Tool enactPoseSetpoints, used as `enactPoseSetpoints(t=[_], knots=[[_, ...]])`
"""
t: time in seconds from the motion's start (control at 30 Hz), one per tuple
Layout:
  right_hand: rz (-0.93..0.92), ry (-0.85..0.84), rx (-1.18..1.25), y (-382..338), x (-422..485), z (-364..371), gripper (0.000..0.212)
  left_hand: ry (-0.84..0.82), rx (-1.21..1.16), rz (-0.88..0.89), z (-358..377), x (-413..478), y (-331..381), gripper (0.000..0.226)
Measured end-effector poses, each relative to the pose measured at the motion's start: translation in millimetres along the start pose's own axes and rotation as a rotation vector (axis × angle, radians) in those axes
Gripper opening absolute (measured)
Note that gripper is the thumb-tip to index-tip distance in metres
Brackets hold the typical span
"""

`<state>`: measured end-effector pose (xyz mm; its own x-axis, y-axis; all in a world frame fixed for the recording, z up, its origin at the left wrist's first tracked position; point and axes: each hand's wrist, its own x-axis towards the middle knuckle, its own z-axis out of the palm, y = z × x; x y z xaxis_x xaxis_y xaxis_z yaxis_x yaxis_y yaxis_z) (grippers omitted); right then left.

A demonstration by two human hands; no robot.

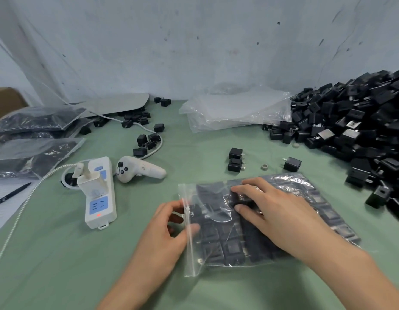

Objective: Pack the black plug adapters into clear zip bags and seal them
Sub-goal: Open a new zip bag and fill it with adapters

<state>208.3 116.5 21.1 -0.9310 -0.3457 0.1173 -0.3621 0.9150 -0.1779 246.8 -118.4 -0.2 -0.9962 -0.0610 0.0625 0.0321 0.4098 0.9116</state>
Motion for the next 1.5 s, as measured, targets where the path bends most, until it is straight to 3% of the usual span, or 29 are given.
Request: enactPoseSetpoints(t=[0.1,0.4,0.6,0.8,0.93,1.0,1.17,1.27,1.4,1.5], knots=[[-0.001,-0.005,0.033,-1,-1,-2,0.051,0.052,-0.003,0.021,5,2,-1,0.036],[-0.137,0.007,0.06,-17,1,1,0.059,-0.026,-0.052,0.049,4,4,-2,0.038],[-0.199,0.077,0.061,-48,2,14,0.044,-0.003,-0.026,0.066,12,8,2,0.027],[-0.181,0.193,0.185,-60,2,18,0.035,-0.198,-0.07,0.121,4,11,8,0.027],[-0.172,0.289,0.29,-66,1,17,0.024,-0.179,-0.027,0.15,13,15,12,0.025],[-0.179,0.284,0.289,-61,3,12,0.028,-0.173,-0.016,0.135,13,19,12,0.024],[0.041,0.245,0.293,2,9,-16,0.035,-0.121,0.076,0.086,8,16,7,0.027],[0.169,0.2,0.276,28,5,-24,0.033,-0.15,-0.025,0.055,2,14,6,0.038],[0.181,0.189,0.269,30,2,-24,0.03,-0.229,-0.193,-0.041,5,14,13,0.056],[0.192,0.237,0.295,28,4,-23,0.027,-0.139,-0.359,-0.176,8,20,14,0.061]])
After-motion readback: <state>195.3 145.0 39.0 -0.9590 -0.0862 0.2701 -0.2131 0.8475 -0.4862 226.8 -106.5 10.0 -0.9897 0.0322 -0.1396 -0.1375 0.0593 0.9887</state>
